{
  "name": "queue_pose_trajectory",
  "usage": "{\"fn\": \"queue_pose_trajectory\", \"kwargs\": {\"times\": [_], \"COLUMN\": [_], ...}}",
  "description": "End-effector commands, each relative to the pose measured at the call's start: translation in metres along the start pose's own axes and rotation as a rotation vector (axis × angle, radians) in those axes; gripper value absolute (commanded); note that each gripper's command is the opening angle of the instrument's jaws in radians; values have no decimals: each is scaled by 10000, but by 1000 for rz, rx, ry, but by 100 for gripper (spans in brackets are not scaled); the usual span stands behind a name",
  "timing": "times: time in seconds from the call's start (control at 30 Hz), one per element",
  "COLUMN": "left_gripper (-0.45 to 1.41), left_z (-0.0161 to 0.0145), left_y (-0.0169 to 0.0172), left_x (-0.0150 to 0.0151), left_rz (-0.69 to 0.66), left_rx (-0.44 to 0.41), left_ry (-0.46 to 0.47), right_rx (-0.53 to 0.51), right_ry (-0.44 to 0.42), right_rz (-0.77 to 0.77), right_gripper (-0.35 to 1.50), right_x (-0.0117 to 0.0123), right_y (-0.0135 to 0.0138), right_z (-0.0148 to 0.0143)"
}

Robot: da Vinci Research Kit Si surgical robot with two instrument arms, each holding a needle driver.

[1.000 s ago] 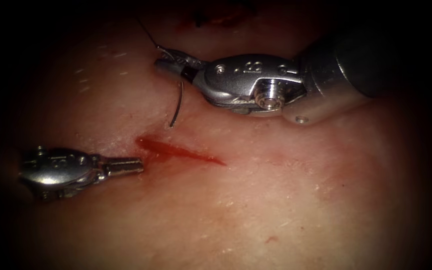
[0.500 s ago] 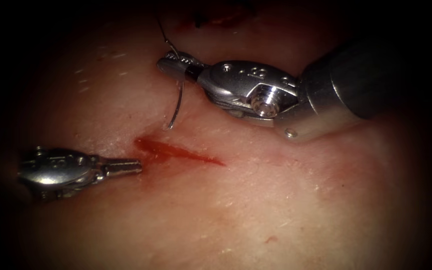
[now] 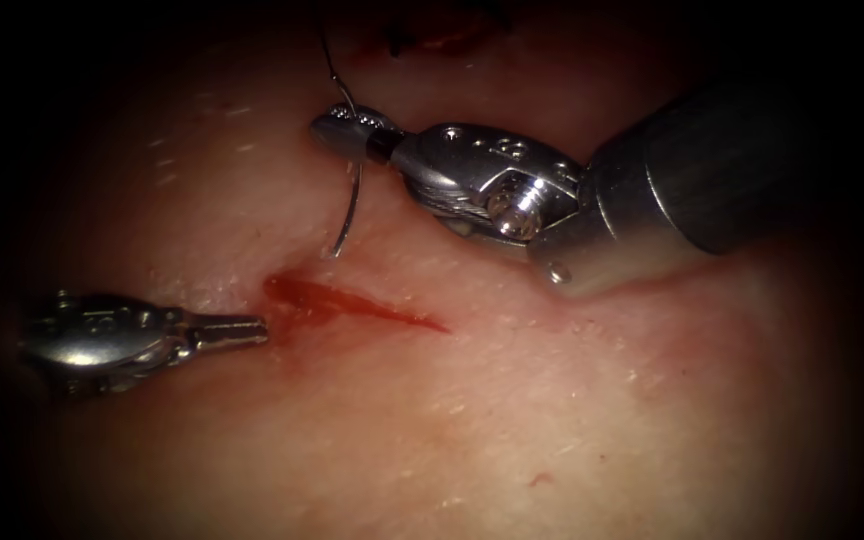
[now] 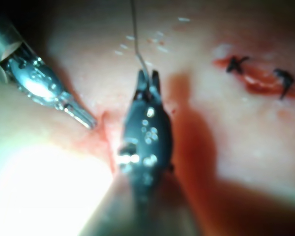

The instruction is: Wound Closure

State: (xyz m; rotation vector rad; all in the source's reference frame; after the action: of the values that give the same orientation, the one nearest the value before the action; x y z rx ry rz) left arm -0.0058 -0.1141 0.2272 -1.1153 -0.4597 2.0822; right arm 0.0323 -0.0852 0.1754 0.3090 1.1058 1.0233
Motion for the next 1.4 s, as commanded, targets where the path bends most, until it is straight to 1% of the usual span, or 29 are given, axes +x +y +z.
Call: {"fn": "queue_pose_trajectory", "kwargs": {"times": [0.03,0.27,0.63,0.97,1.07,1.13,1.2,1.23,1.4], "left_gripper": [0,-2,-2,-2,-2,-2,-2,-2,-2], "left_z": [10,14,12,12,12,12,12,12,12], "left_y": [16,12,12,11,11,11,11,11,11], "left_x": [-7,-14,-15,-14,-14,-14,-14,-14,-13], "left_rz": [-11,-15,-15,-14,-15,-15,-15,-15,-16], "left_rx": [-5,1,0,2,2,2,2,2,2], "left_ry": [0,-14,-15,-15,-15,-15,-15,-15,-15], "right_rx": [9,30,67,113,115,117,127,127,167], "right_ry": [1,7,-6,-77,-88,-96,-84,-84,-94], "right_rz": [17,109,172,288,338,419,470,470,607], "right_gripper": [-35,-35,-35,-35,-35,-35,-35,-35,-35], "right_x": [-11,-15,-23,-37,-40,-43,-45,-45,-54], "right_y": [-11,-15,-20,-28,-31,-37,-38,-38,-41], "right_z": [4,9,16,20,19,18,18,18,19]}}
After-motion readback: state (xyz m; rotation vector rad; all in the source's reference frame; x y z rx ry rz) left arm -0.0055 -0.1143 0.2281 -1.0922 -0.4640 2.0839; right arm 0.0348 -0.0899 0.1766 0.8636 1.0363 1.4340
